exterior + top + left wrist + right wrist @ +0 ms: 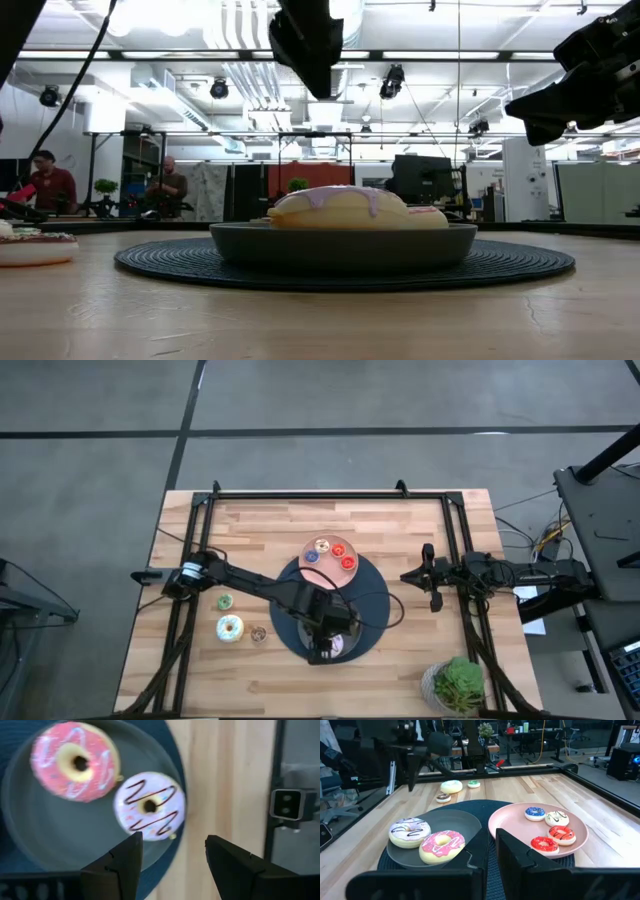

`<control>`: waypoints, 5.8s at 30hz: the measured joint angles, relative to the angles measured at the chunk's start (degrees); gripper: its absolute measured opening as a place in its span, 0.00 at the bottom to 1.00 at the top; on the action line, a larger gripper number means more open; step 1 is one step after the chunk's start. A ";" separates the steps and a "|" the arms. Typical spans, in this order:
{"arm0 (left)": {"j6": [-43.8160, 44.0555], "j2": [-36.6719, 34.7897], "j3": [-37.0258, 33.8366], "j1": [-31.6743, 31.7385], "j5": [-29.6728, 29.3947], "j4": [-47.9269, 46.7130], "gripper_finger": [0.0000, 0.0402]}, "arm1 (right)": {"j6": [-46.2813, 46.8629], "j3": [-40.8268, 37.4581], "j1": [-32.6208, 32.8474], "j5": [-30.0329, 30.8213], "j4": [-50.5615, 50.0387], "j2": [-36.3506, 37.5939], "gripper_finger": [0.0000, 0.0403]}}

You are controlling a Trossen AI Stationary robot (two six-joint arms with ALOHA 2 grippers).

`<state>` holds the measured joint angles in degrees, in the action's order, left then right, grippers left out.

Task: Pick & Place donuts
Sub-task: Put the small green donut on the pink plate

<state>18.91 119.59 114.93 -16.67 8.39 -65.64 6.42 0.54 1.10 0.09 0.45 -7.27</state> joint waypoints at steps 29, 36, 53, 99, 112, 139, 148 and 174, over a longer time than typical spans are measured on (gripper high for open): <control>2.34 -16.74 -26.54 0.11 -5.52 4.71 0.47 | 0.00 0.01 0.02 -0.01 0.02 0.02 0.07; 9.44 -25.44 -38.67 1.73 -5.50 7.65 0.47 | 0.01 0.02 0.00 0.05 0.02 -0.02 0.07; 29.92 -37.55 -53.15 11.52 -3.18 3.57 0.47 | 0.01 0.00 0.02 -0.03 -0.02 -0.01 0.07; 59.61 -53.31 -70.79 7.02 -3.44 -3.30 0.64 | 0.01 0.02 0.00 0.01 0.00 -0.02 0.07; 58.54 -54.30 -79.45 7.04 -3.53 5.48 0.64 | 0.00 0.02 0.00 0.01 0.00 -0.02 0.07; 57.37 -54.28 -85.00 7.21 -4.54 10.48 0.64 | 0.01 0.00 0.01 0.00 0.00 -0.01 0.07; 56.55 -54.28 -85.08 7.21 -5.45 11.31 0.64 | 0.01 0.00 0.00 0.00 0.00 -0.01 0.07; 36.25 -54.28 -84.48 7.21 -6.88 12.09 0.64 | 0.01 0.02 0.01 0.00 0.00 -0.02 0.07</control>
<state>55.16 65.32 30.45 -9.45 1.52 -53.55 6.43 0.56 1.11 0.09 0.45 -7.29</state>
